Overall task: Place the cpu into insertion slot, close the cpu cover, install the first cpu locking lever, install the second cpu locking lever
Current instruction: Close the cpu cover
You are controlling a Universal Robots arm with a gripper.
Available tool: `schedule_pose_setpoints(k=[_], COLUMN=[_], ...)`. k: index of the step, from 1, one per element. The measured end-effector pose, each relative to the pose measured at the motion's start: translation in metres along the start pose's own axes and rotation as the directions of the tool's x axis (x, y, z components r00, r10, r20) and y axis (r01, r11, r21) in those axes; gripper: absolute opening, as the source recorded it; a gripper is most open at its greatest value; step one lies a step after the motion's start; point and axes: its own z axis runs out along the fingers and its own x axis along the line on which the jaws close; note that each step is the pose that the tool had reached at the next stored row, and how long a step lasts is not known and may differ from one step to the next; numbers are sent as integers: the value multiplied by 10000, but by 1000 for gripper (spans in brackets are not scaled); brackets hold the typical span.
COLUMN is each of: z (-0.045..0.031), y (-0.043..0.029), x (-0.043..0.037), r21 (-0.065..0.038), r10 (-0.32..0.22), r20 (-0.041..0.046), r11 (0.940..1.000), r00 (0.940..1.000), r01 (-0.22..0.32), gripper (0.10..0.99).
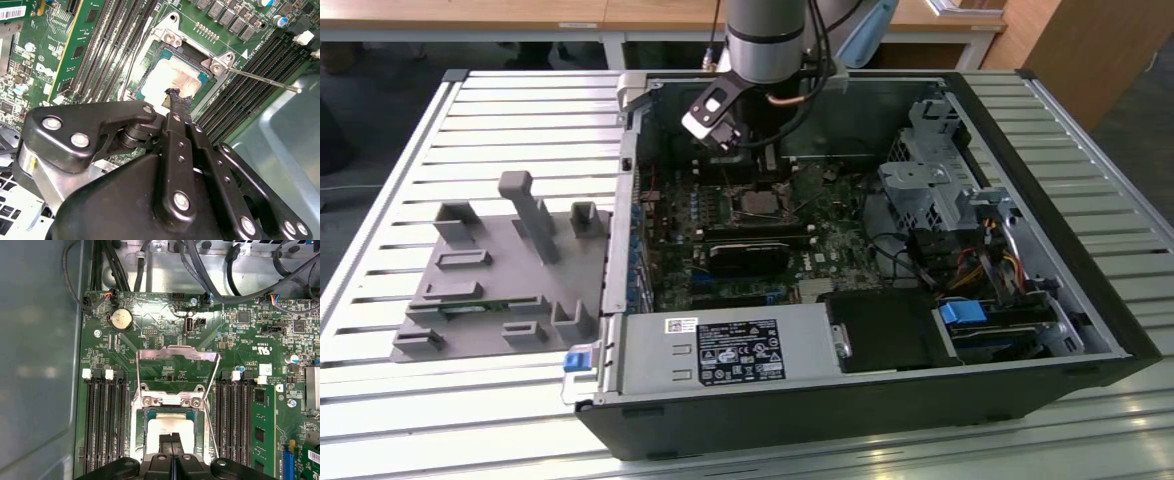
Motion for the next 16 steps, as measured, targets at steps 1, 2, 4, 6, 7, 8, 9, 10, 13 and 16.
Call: schedule_pose_setpoints(k=[1, 2, 4, 6, 7, 8, 9, 10, 13, 16], z=[-6, -12, -26, -42, -52, -63, -70, -73, -85, -98], y=[0, 1, 2, 3, 4, 5, 5, 5, 6, 7], x=[0, 0, -1, -1, -1, -1, -1, -1, -1, -1], r21=[0, 1, 1, 1, 2, 5, 6, 6, 6, 6], r10=[0, 0, 0, 0, 0, 0, 0, 0, 0, 0], r20=[1, 1, 1, 1, 0, 0, 1, 0, 0, 0], r11=[10000, 10000, 10000, 10000, 10000, 10000, 10000, 10000, 10000, 10000], r00=[10000, 10000, 10000, 10000, 10000, 10000, 10000, 10000, 10000, 10000], r01=[0, 0, 0, 0, 0, 0, 0, 0, 0, 0], gripper=[125, 125, 125, 125, 125, 125, 125, 125, 125, 125])
